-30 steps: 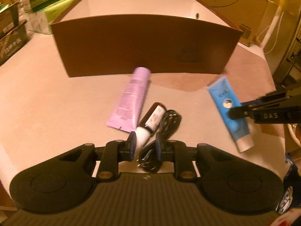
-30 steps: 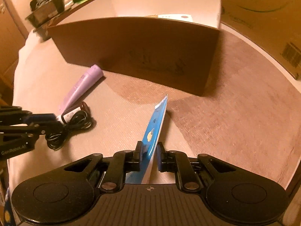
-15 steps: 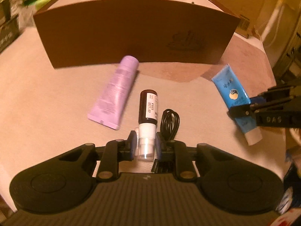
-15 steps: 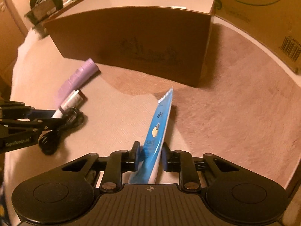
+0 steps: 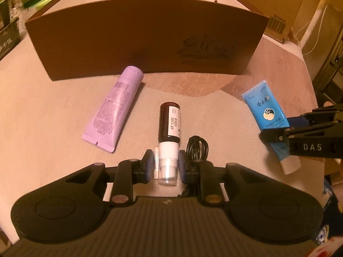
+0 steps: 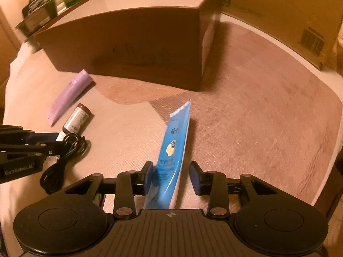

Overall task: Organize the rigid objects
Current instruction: 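Grasp the brown-capped white bottle with the left tool while the right tool grasps the blue tube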

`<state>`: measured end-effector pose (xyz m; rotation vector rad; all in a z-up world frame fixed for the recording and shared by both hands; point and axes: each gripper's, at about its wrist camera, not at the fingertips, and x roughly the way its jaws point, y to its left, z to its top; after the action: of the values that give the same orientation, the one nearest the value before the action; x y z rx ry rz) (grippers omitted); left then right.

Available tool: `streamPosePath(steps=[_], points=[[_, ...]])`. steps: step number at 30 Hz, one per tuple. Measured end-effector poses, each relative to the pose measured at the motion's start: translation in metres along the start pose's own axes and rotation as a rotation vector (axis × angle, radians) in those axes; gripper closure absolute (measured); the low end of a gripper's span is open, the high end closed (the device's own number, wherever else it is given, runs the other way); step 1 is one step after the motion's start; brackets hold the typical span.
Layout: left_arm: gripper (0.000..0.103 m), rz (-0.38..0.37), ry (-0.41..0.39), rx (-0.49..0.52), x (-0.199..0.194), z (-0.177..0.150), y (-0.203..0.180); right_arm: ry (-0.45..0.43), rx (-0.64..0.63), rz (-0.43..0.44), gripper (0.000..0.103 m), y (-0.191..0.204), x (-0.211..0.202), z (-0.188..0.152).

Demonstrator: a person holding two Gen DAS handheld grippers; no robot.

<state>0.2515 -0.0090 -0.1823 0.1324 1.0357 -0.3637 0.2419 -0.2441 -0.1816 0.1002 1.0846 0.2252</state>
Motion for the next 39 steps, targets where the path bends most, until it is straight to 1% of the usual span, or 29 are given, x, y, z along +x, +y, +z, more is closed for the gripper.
streamPosePath(steps=[5,8,9,12,15,19,20,22,23,24,27,30,32,35,39], points=[[0.077,0.011,0.000,0.024,0.006,0.007,-0.004,-0.007,0.011,-0.023,0.065,0.003,-0.001,-0.002],[0.078,0.015,-0.001,0.039,0.008,0.010,-0.006,-0.006,0.020,-0.026,0.065,0.001,0.000,-0.002],[0.079,0.018,-0.002,0.047,0.008,0.010,-0.006,-0.005,0.020,-0.028,0.065,0.001,0.001,-0.001],[0.080,0.025,-0.009,0.060,0.008,0.008,-0.009,-0.007,0.001,-0.044,0.066,0.003,0.002,-0.001],[0.080,0.022,-0.012,0.042,0.006,0.004,-0.007,-0.017,-0.028,-0.057,0.068,0.007,0.001,-0.003],[0.080,0.030,-0.007,0.015,0.003,0.001,-0.005,-0.019,-0.037,-0.045,0.070,0.008,0.000,-0.004],[0.080,0.033,-0.006,0.012,0.002,0.001,-0.005,-0.023,-0.038,-0.041,0.071,0.009,-0.001,-0.004],[0.080,0.039,-0.005,0.003,0.000,0.001,-0.003,-0.033,-0.042,-0.026,0.080,0.010,-0.005,-0.004],[0.080,0.040,0.000,0.001,0.001,0.001,-0.002,-0.031,-0.044,-0.004,0.089,0.010,-0.007,-0.003],[0.080,0.039,0.005,-0.001,0.002,0.001,-0.002,-0.014,-0.052,-0.005,0.089,0.012,-0.005,-0.003],[0.079,0.035,0.007,-0.028,0.003,0.002,0.000,-0.012,-0.061,-0.010,0.089,0.014,-0.004,-0.001],[0.079,0.020,0.011,-0.046,0.005,0.005,0.001,-0.014,-0.038,0.005,0.089,0.011,-0.002,0.000],[0.077,0.016,0.016,-0.056,0.007,0.007,0.001,-0.007,-0.011,0.022,0.089,0.007,0.000,0.000],[0.078,0.023,0.014,-0.042,0.009,0.010,-0.001,-0.007,0.011,0.030,0.089,0.006,0.003,-0.001],[0.078,0.042,0.015,-0.024,0.009,0.011,-0.004,-0.016,-0.003,0.021,0.089,0.008,0.002,-0.003]])
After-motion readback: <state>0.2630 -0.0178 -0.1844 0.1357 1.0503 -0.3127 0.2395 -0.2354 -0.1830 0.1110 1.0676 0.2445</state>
